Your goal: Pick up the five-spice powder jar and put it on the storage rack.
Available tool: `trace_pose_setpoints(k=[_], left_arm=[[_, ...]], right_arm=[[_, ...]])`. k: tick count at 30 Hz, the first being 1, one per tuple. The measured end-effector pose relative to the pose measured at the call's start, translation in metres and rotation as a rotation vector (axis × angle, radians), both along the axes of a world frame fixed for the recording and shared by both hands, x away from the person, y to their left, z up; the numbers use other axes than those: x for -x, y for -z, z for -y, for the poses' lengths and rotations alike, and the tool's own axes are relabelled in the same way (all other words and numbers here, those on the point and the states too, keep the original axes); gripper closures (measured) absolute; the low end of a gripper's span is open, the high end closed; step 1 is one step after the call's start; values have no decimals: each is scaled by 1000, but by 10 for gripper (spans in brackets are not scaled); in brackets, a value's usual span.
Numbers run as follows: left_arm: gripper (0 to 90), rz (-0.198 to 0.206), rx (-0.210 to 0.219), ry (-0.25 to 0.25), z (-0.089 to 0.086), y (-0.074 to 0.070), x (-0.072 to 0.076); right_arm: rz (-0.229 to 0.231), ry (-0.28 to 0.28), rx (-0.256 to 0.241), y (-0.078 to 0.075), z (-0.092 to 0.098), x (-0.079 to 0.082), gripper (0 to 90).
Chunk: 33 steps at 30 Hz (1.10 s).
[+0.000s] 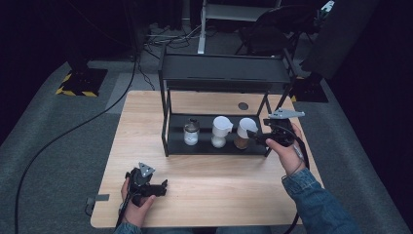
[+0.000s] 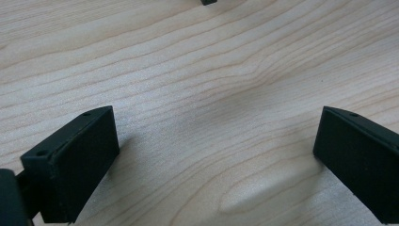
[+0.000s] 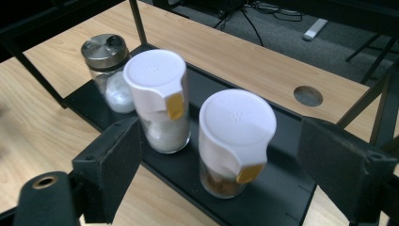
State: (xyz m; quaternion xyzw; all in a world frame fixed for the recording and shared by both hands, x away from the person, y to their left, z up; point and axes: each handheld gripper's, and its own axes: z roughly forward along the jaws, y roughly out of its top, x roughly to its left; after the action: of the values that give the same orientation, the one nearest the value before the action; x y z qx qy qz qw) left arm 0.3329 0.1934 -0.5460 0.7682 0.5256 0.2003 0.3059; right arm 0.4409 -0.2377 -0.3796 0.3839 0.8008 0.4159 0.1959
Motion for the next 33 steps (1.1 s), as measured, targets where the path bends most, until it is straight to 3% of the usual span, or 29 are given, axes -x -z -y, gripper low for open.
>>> trace_pose_setpoints(k=[11,33], left_arm=[[5,0,0,0,0,0,0],[5,0,0,0,0,0,0]], right_arm=[[-15,-8,3,9,11,23,132],[-41,17,-2,44,28,43,42]])
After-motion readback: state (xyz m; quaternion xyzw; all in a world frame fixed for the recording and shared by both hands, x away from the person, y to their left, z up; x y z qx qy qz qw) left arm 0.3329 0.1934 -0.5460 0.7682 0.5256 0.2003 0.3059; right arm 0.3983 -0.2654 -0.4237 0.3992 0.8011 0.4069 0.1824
